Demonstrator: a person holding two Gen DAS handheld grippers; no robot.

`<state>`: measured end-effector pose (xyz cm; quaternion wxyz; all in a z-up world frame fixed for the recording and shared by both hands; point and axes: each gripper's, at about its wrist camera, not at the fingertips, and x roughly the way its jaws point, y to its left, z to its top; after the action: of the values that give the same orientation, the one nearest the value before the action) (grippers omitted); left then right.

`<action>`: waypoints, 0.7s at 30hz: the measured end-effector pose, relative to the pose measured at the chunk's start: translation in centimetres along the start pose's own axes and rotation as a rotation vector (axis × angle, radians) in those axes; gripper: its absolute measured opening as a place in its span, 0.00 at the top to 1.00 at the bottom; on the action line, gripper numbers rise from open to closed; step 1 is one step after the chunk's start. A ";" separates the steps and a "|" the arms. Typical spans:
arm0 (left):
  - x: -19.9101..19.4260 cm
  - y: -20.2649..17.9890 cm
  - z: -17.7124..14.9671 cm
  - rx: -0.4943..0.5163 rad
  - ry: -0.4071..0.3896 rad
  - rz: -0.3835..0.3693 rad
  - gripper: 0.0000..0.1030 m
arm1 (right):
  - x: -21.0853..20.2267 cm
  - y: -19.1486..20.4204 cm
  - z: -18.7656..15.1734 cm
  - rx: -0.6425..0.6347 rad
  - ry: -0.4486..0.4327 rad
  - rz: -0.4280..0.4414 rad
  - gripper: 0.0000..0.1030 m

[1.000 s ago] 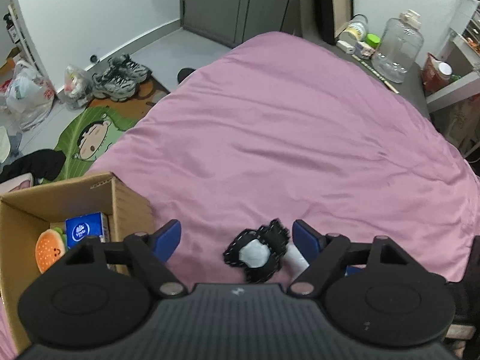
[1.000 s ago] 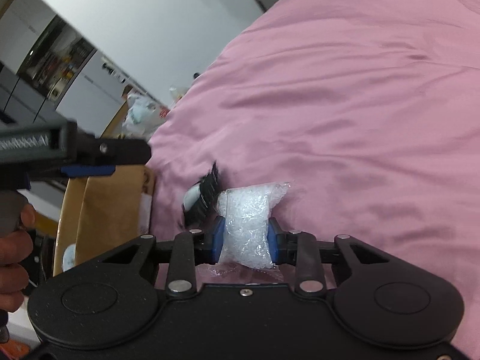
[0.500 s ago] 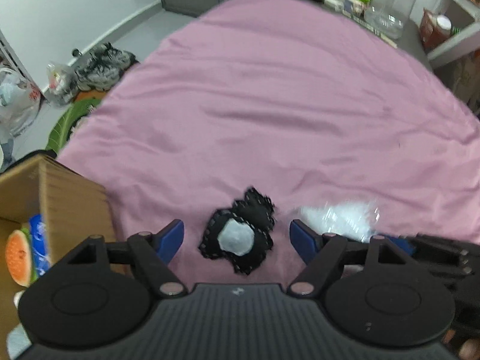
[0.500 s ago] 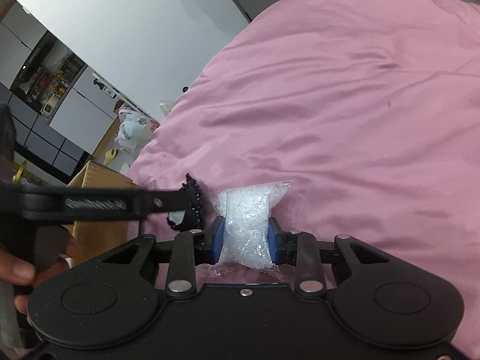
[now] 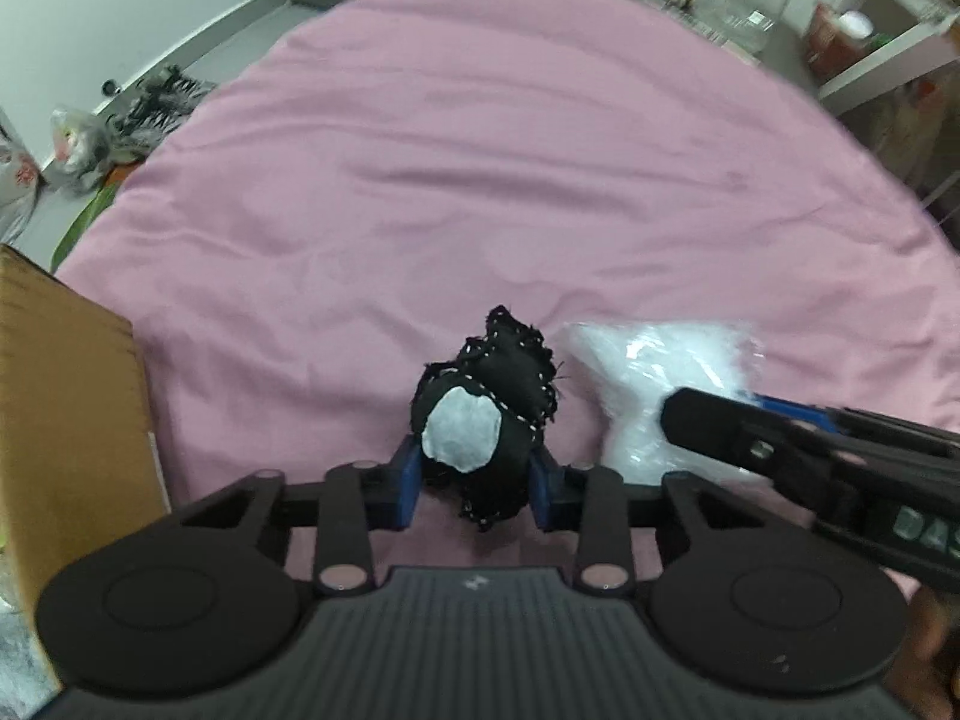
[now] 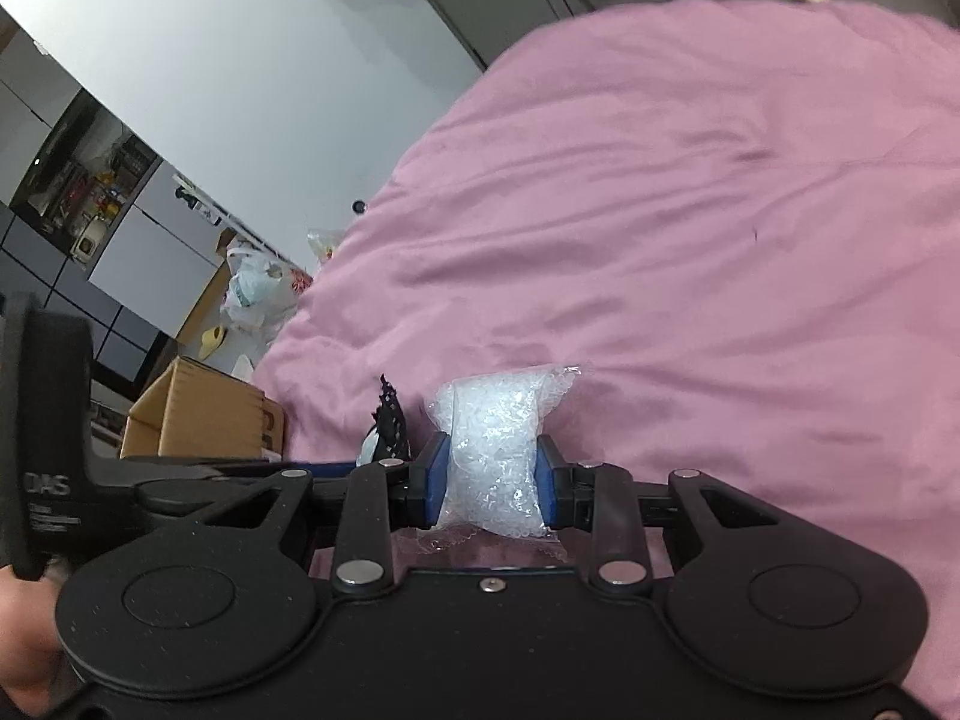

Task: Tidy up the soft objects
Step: 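Carry the black fabric item and clear bag with both grippers over the box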

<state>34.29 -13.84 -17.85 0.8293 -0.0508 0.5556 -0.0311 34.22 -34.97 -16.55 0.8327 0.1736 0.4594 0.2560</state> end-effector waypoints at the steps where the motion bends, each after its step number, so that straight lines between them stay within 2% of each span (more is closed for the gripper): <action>1: -0.9 -0.1 -0.2 0.011 -0.020 -0.004 0.67 | -0.2 0.4 0.1 -0.005 -0.008 0.003 0.71; 9: -6.8 1.0 -1.5 -0.006 -0.115 -0.063 0.68 | -1.8 3.8 -0.3 -0.059 -0.067 -0.011 0.71; 21: -12.7 4.7 -3.7 -0.056 -0.202 -0.101 0.67 | -3.7 8.7 -0.8 -0.123 -0.134 -0.016 0.72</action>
<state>26.01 -8.02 -8.16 0.8767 -0.1050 0.4665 -0.0520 29.56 -30.07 -9.84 0.8727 0.1349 0.3873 0.2649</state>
